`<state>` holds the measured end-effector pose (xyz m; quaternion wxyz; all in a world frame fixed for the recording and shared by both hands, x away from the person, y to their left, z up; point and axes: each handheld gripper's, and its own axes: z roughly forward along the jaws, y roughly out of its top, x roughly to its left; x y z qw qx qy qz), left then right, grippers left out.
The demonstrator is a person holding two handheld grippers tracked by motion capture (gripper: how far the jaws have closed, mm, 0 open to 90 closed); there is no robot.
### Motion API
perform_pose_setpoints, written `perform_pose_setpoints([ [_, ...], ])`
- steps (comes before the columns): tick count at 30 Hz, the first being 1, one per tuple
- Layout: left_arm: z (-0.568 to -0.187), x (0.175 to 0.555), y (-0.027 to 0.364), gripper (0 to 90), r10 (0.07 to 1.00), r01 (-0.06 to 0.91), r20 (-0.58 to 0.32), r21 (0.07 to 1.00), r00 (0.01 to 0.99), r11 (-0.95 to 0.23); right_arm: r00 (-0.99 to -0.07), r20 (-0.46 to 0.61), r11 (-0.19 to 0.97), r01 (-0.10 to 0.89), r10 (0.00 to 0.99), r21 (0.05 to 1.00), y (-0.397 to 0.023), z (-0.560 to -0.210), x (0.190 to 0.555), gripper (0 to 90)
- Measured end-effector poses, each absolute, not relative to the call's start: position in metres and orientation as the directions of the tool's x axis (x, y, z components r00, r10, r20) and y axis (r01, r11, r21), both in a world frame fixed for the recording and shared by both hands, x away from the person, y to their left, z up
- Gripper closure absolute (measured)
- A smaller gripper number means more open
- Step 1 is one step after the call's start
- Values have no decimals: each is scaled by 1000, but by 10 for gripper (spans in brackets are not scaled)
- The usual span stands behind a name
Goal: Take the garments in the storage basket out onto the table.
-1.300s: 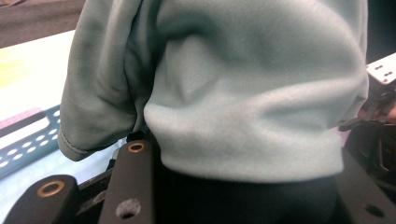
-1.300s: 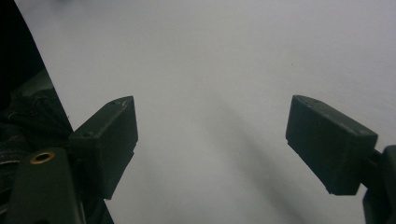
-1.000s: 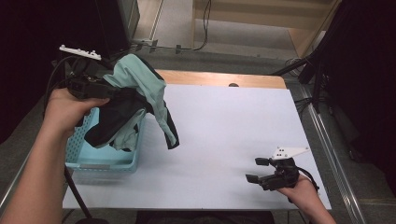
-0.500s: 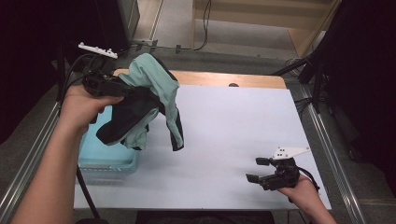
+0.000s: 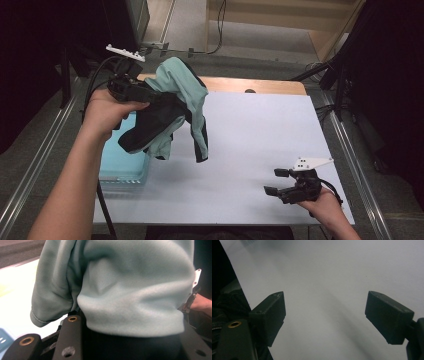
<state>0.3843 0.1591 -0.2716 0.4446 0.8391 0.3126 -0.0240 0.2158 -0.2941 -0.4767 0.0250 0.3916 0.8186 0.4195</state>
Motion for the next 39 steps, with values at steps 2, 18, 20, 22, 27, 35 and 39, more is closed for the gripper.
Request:
perform_pose_setpoints([
  [2,-272,385,153,550,497,542,-317,731,807,-414,-692,289,340,621,662,706,-294,-477,216,154],
  [18,-289,387,120,549,461,536,-334,727,822,-430,-686,293,330,624,666,708,-295,-476,216,154],
  [20,-294,386,116,549,456,537,-340,727,823,-427,-686,293,330,624,666,709,-296,-476,216,154],
  [22,-298,387,113,548,456,539,-341,726,822,-428,-688,291,333,622,665,709,-296,-476,216,154],
  [27,-306,387,106,547,453,536,-339,724,825,-434,-690,288,334,618,663,711,-296,-476,216,154],
  [35,-320,384,93,547,449,533,-335,720,828,-444,-690,289,332,618,664,712,-297,-476,216,154],
  [39,-326,384,87,546,449,530,-331,717,830,-453,-690,287,335,618,664,711,-297,-476,216,154],
])
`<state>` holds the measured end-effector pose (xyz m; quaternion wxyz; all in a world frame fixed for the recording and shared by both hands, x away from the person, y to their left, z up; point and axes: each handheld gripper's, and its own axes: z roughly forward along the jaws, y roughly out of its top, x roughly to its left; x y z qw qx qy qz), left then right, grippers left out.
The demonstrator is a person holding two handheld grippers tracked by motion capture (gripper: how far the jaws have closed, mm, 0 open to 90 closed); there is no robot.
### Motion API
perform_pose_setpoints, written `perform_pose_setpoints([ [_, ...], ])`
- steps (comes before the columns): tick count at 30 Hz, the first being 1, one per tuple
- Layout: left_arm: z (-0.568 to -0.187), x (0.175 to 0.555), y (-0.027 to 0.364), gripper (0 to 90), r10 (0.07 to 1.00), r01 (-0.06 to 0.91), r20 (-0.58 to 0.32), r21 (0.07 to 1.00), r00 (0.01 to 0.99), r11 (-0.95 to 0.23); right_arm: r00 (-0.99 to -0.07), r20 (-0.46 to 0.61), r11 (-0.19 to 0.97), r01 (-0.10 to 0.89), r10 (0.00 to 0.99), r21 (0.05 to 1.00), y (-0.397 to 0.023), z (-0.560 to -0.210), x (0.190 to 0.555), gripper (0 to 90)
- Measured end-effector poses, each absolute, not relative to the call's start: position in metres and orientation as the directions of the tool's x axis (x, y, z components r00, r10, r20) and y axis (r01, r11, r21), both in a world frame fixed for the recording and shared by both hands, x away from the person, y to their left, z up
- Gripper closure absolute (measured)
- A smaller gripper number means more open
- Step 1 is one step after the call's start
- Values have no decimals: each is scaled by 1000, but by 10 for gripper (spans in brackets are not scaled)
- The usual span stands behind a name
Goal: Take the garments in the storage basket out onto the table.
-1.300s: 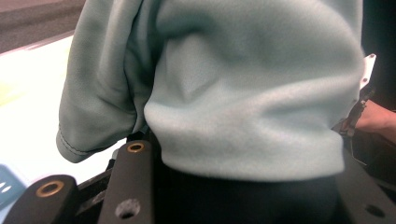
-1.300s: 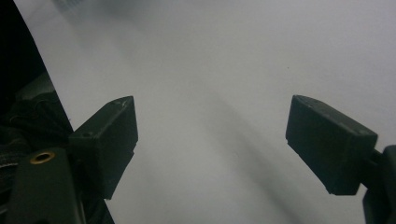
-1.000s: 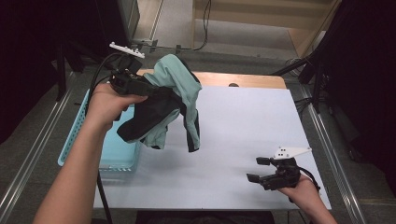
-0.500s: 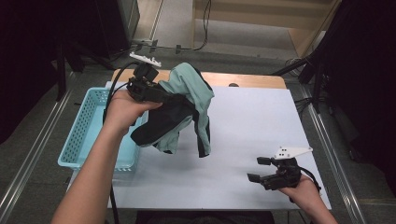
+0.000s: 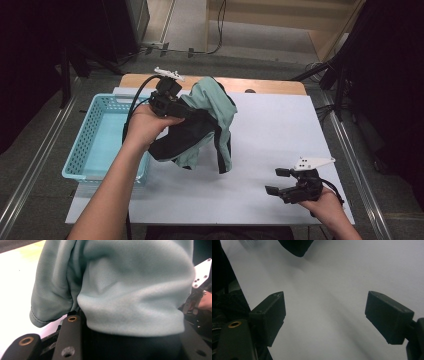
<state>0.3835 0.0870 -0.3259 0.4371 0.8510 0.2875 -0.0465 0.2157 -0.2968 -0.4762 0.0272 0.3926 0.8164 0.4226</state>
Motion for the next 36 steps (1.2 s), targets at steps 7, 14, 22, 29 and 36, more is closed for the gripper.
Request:
perform_pose_setpoints([
  [7,-336,382,77,545,451,526,-322,715,832,-460,-691,286,336,617,664,711,-297,-476,216,154],
  [14,-349,378,67,545,449,518,-312,715,837,-469,-691,285,339,618,664,709,-297,-477,216,154],
  [22,-360,375,57,539,444,508,-302,716,844,-479,-691,283,343,619,665,707,-297,-477,216,154],
  [29,-377,373,44,538,437,508,-306,712,846,-484,-690,285,343,621,665,704,-297,-477,216,154],
  [36,-391,372,32,532,427,506,-309,707,850,-495,-690,284,343,621,665,705,-297,-478,216,154],
])
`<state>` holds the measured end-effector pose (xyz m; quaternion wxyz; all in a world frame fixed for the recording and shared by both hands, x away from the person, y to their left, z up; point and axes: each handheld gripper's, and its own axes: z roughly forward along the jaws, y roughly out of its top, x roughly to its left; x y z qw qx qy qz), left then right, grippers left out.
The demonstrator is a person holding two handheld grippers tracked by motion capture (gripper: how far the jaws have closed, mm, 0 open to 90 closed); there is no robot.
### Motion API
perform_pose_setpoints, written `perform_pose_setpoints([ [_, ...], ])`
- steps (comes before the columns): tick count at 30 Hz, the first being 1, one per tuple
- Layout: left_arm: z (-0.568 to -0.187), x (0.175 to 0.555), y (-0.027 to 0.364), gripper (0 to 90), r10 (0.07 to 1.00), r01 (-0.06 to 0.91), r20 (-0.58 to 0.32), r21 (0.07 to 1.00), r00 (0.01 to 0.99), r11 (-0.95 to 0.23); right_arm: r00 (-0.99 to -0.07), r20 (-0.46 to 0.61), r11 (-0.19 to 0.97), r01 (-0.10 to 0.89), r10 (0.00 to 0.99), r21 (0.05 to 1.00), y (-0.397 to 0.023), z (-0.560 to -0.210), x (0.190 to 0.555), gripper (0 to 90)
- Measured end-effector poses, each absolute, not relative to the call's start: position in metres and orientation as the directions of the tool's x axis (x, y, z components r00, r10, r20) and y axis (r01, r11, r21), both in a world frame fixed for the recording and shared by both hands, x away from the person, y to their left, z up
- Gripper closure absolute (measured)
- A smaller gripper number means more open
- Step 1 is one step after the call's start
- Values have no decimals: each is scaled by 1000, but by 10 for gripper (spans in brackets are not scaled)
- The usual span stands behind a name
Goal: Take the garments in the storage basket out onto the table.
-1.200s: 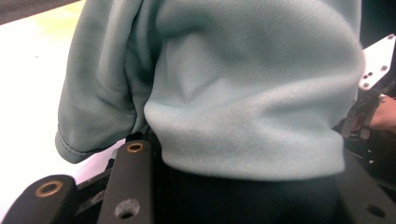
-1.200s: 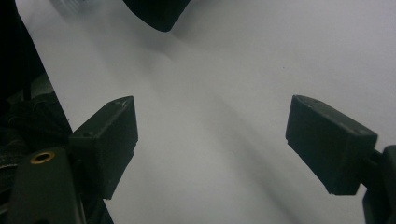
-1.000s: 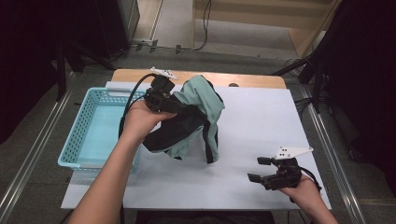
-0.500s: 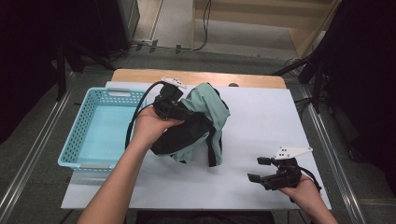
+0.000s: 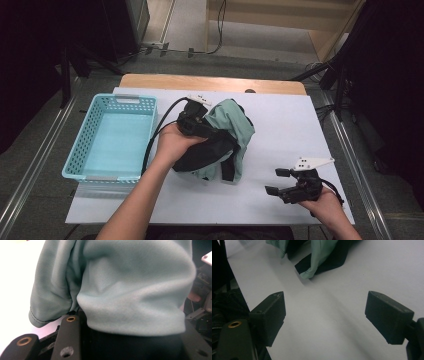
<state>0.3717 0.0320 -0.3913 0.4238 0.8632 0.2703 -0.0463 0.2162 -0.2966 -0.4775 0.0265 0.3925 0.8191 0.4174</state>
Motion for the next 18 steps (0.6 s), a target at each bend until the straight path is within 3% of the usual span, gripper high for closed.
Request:
perform_pose_setpoints([
  [13,-422,372,17,494,431,512,-311,692,847,-508,-689,280,344,621,669,704,-297,-478,215,155],
  [18,-436,373,8,435,421,515,-320,681,848,-521,-689,279,348,622,669,702,-297,-478,216,155],
])
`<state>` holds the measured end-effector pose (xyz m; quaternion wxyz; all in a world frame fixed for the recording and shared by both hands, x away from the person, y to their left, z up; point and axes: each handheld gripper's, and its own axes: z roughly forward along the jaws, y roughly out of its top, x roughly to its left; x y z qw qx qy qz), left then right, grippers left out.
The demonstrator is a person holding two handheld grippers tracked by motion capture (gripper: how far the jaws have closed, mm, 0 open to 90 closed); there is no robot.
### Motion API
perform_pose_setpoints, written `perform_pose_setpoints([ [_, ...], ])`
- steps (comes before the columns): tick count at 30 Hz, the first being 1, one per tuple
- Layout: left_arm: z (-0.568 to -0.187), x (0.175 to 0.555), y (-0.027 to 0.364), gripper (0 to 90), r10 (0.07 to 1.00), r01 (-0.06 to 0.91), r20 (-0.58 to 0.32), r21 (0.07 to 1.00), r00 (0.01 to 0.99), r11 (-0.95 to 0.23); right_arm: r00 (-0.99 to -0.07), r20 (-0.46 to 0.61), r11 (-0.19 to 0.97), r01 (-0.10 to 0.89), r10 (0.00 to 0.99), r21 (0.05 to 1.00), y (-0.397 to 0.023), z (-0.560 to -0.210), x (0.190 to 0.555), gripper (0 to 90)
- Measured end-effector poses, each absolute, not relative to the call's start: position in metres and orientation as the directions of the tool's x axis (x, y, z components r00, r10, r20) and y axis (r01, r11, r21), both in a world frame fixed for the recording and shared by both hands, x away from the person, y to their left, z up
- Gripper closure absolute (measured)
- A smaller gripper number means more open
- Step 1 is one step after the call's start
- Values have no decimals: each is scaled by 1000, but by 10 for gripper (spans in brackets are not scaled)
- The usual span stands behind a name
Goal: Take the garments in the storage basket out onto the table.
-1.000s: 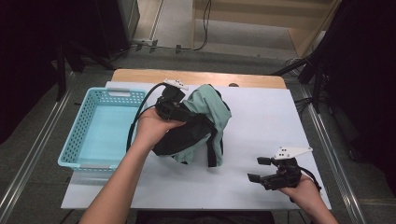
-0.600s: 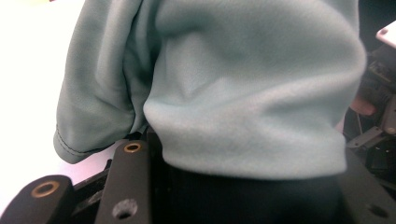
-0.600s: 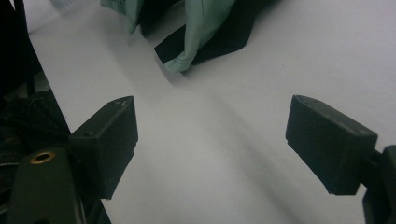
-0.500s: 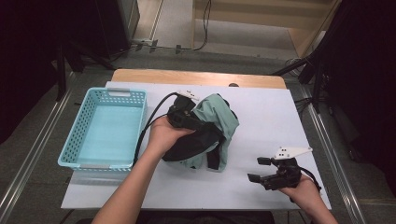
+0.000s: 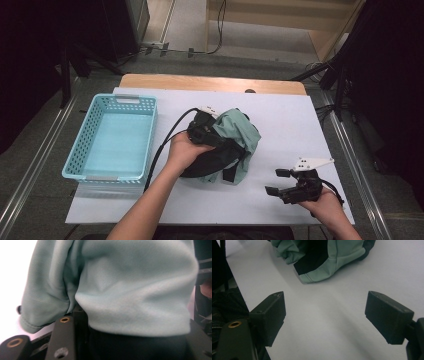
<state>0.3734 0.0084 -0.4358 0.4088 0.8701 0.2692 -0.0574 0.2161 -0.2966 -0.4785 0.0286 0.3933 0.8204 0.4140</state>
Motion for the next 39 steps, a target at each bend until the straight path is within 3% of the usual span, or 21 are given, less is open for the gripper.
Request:
perform_pose_setpoints([
  [4,-442,373,1,358,404,498,-311,683,860,-534,-690,280,348,622,668,702,-296,-479,217,155],
  [8,-446,373,-1,219,381,486,-316,690,869,-537,-688,279,351,624,669,698,-296,-479,219,155],
  [14,-445,371,1,144,396,491,-310,690,864,-531,-688,283,350,626,668,697,-296,-480,221,155],
  [28,-415,364,27,144,394,520,-358,710,847,-474,-685,274,340,619,675,708,-296,-478,228,178],
  [39,-411,364,53,144,442,531,-339,719,831,-448,-691,264,346,609,673,714,-293,-474,225,188],
])
